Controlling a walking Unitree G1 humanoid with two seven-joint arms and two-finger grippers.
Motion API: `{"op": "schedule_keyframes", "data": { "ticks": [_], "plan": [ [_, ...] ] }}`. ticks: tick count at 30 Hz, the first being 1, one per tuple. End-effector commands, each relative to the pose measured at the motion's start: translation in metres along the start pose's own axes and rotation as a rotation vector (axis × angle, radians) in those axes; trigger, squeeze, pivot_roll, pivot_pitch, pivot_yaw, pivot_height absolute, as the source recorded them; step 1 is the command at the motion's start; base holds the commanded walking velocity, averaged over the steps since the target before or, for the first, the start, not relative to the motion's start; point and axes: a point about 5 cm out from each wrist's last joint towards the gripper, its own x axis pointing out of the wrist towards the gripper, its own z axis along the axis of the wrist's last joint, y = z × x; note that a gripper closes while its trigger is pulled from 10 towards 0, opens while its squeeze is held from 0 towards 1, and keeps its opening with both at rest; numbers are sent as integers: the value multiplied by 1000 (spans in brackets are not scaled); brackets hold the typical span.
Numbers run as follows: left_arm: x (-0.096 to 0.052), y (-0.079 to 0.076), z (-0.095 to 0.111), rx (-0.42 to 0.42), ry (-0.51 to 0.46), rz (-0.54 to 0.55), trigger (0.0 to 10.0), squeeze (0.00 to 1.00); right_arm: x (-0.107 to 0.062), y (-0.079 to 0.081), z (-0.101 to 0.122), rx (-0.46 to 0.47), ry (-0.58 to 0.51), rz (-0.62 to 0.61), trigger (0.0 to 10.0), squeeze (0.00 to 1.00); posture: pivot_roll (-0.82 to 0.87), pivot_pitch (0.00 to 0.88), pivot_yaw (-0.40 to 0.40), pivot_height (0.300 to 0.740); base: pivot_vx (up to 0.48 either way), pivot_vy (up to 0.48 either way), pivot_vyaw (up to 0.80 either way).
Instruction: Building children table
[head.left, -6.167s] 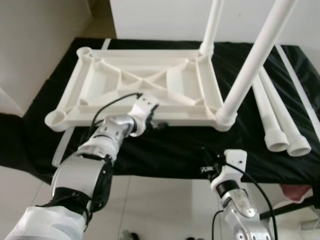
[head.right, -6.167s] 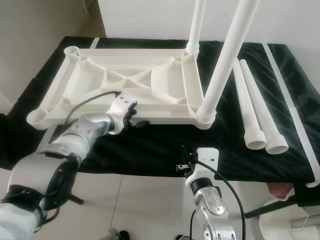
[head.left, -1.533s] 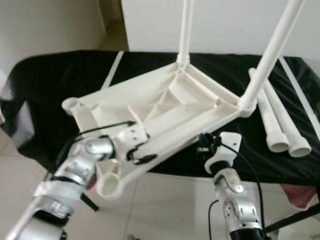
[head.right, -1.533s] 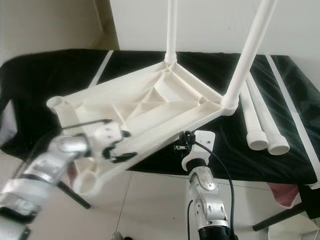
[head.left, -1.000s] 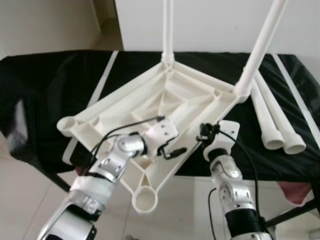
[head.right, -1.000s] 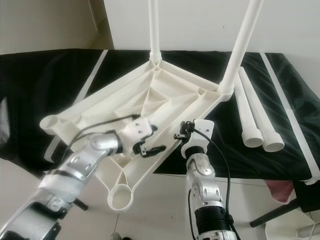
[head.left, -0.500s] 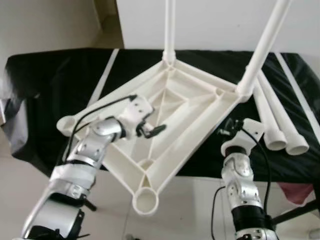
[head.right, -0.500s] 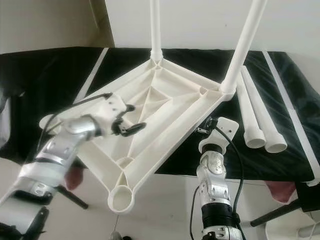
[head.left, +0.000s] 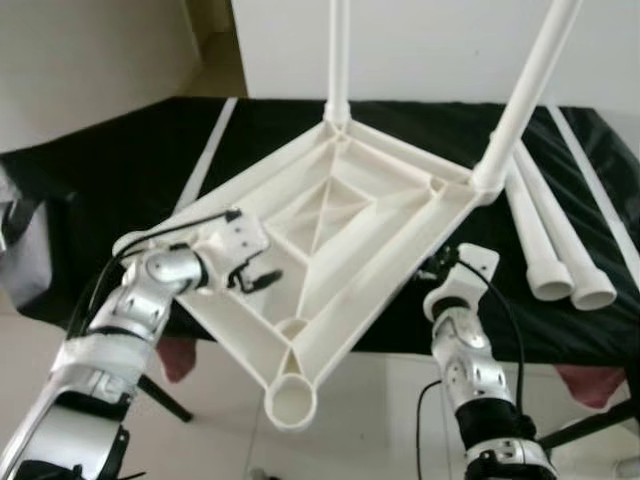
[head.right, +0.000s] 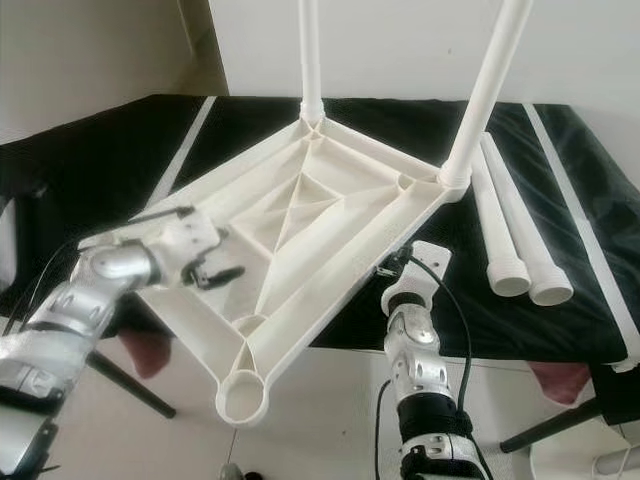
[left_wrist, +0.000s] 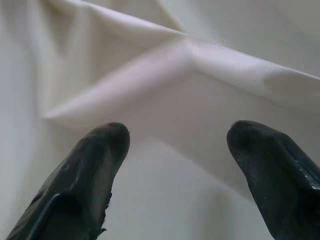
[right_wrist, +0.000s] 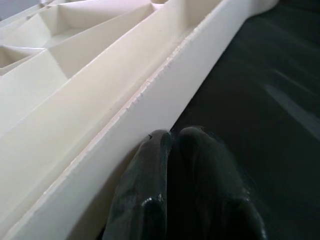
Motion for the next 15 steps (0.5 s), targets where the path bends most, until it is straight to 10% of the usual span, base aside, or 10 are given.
{"op": "schedule_keyframes", "data": {
  "ticks": [1,15],
  "plan": [
    [-2,-6,-2,-5,16,-58,10000,0,4,15,0,-13,18,87,10000,0,34,77,29,740,0,0,0],
    [-22,-5,-7,7,51,-90,10000,0,29,11,22,-83,-16,129,10000,0,54,78,29,740,0,0,0]
  ]
}}
